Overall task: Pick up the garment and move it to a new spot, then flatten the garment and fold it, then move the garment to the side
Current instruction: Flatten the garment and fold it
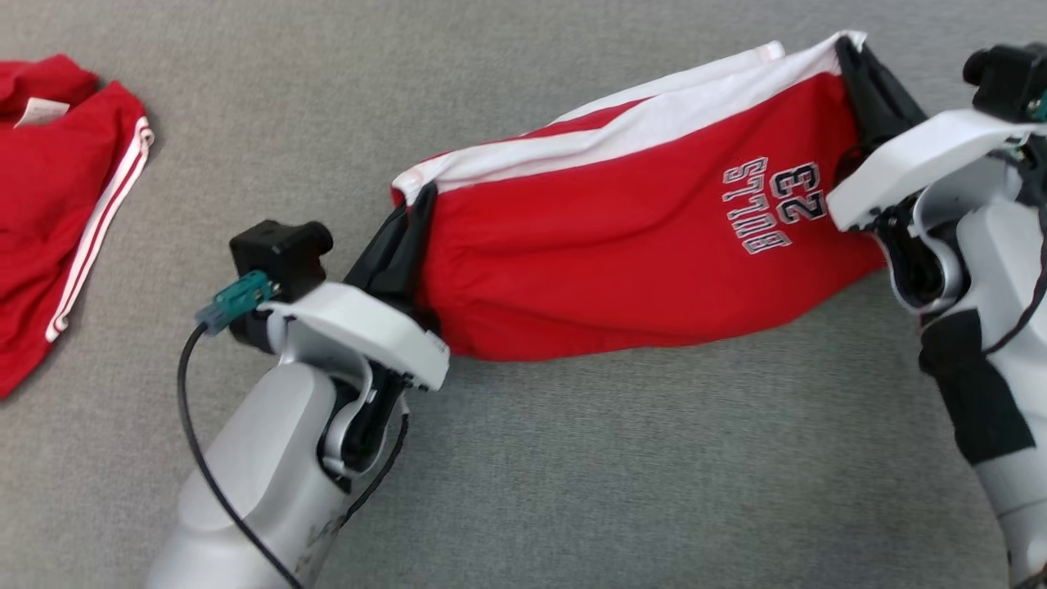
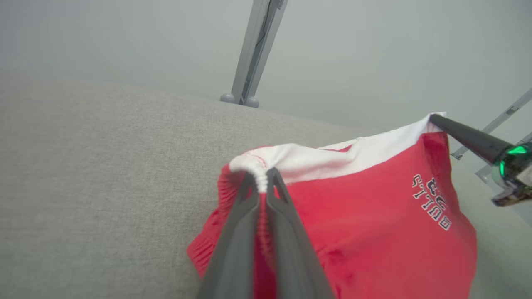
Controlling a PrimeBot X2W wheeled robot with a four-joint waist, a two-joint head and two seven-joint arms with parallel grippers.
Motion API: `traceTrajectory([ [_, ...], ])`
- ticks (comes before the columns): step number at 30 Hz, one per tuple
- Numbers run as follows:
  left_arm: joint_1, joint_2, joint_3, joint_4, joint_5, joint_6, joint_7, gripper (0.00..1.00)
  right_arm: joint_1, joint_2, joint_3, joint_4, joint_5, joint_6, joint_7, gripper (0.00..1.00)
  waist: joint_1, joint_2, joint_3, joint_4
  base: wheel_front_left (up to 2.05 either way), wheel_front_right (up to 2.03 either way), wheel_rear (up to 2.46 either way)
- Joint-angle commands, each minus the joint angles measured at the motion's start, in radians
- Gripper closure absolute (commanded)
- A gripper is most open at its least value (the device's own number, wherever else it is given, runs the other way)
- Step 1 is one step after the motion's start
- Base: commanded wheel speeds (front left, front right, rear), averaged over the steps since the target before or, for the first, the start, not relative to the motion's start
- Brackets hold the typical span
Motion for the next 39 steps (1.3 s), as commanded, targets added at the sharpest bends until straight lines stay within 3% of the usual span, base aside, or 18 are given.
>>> traceTrajectory([
  [1, -0.034, -0.012, 0.000, 0.031, -0.008, -0.016, -0.013, 1.00, -0.038, -0.011, 0.009, 0.046, 0.004, 0.002, -0.019, 1.00, 0.0000, -0.0001, 0.043, 0.042, 0.00, 0.00, 0.00],
  [7, -0.122, -0.067, -0.021, 0.168, -0.013, -0.052, -0.053, 1.00, -0.147, -0.033, 0.065, 0.228, 0.037, 0.002, -0.067, 1.00, 0.0000, -0.0001, 0.079, 0.080, 0.00, 0.00, 0.00],
  [14, -0.179, -0.092, -0.042, 0.266, -0.023, -0.085, -0.086, 0.99, -0.202, -0.039, 0.141, 0.347, 0.079, 0.002, -0.107, 1.00, 0.0000, -0.0001, 0.094, 0.094, 0.00, 0.00, 0.00],
  [15, -0.183, -0.094, -0.044, 0.276, -0.024, -0.087, -0.091, 0.71, -0.202, -0.036, 0.154, 0.355, 0.086, 0.002, -0.117, 1.00, 0.0000, -0.0001, 0.091, 0.091, 0.00, 0.00, 0.00],
  [16, -0.183, -0.095, -0.045, 0.287, -0.026, -0.091, -0.094, 0.36, -0.201, -0.034, 0.166, 0.361, 0.092, 0.002, -0.126, 0.79, 0.0000, -0.0001, 0.084, 0.088, 0.00, 0.00, 0.00],
  [17, -0.181, -0.095, -0.047, 0.297, -0.022, -0.090, -0.099, 0.00, -0.195, -0.033, 0.182, 0.366, 0.096, 0.002, -0.138, 0.01, 0.0000, -0.0001, 0.076, 0.083, 0.00, 0.00, 0.00],
  [23, -0.127, -0.060, -0.053, 0.318, 0.009, -0.058, -0.120, 0.00, -0.131, -0.029, 0.262, 0.361, 0.103, 0.002, -0.190, 0.00, 0.0000, -0.0001, -0.001, 0.039, 0.00, 0.00, 0.00],
  [29, -0.041, 0.011, -0.032, 0.256, 0.051, 0.022, -0.141, 0.00, -0.035, -0.058, 0.297, 0.284, 0.095, 0.002, -0.213, 0.00, 0.0000, -0.0001, -0.075, -0.014, 0.00, 0.00, 0.00],
  [33, 0.054, 0.076, -0.001, 0.146, 0.089, 0.103, -0.152, 0.00, 0.099, -0.087, 0.210, 0.116, 0.029, 0.002, -0.212, 0.00, 0.0000, -0.0001, -0.135, -0.053, 0.00, 0.00, 0.00],
  [39, 0.175, 0.144, 0.028, 0.000, 0.126, 0.177, -0.156, 0.00, 0.304, -0.074, 0.076, -0.077, -0.082, 0.002, -0.212, 0.00, 0.0000, -0.0001, -0.204, -0.090, 0.00, 0.00, 0.00],
])
